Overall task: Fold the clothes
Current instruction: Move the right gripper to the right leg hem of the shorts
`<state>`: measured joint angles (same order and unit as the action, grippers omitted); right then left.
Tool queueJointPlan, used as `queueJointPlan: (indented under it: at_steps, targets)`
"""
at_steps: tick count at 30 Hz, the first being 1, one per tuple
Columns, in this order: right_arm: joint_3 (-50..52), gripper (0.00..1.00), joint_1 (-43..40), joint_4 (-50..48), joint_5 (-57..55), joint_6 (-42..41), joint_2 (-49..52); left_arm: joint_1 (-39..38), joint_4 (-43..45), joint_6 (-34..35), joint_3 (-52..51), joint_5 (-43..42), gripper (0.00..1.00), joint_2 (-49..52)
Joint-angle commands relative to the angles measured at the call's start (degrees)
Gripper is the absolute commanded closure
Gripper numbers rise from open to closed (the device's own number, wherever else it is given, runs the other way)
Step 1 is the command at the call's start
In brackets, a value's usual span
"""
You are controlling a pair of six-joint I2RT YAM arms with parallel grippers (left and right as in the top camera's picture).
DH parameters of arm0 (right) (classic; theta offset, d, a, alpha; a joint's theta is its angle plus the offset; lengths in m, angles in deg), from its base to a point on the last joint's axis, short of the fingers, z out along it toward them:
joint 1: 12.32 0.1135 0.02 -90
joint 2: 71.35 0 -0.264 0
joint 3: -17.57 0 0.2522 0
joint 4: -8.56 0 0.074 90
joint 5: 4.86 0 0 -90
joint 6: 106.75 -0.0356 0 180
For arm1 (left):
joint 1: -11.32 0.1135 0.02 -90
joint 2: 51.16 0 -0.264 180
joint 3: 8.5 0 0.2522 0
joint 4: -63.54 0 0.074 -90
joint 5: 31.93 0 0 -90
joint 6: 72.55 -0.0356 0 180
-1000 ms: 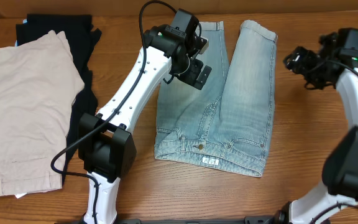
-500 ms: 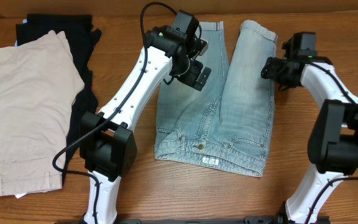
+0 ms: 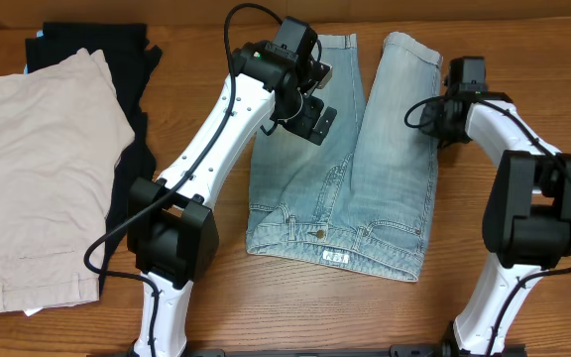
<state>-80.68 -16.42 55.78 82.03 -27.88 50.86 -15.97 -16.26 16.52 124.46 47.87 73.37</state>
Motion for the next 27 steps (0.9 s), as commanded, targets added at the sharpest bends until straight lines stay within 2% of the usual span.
queueJointPlan:
  at_steps: [1, 6, 8, 10, 14, 18, 21, 27]
  targets:
    - [-0.07, 0.75, -0.02, -0.42, -0.83, -1.33, 1.42, -0.07, 0.0, 0.72, 0.94, 0.33, 0.0, 0.81]
    - [-0.04, 0.75, -0.04, -0.42, -0.85, -1.33, 1.42, -0.07, 0.02, 0.72, 0.94, 0.33, 0.0, 0.81]
    - [-0.04, 0.82, -0.04, -0.37, -0.83, -1.4, 1.42, -0.07, 0.0, 0.72, 0.94, 0.33, 0.0, 0.81]
    - [-0.07, 0.96, -0.35, -0.24, -0.92, -3.52, 1.42, -0.07, 0.02, 0.72, 0.94, 0.33, 0.0, 0.81]
    - [-0.07, 0.96, -3.17, 0.92, -0.85, -9.42, 1.4, -0.07, 0.04, 0.7, 0.94, 0.61, 0.0, 0.81]
    - [-0.07, 0.96, -6.93, 2.86, -0.68, -10.56, 1.4, -0.07, 0.11, 0.7, 0.92, 1.86, 0.0, 0.81]
    - [-0.07, 0.96, -11.72, 5.07, -0.39, -14.32, 1.4, -0.07, 0.72, 0.72, 0.92, 1.84, 0.0, 0.81]
    - [-0.26, 0.96, -18.67, 5.62, 7.69, -14.67, 1.4, -0.07, 1.64, 0.72, 0.92, 1.84, 0.0, 0.81]
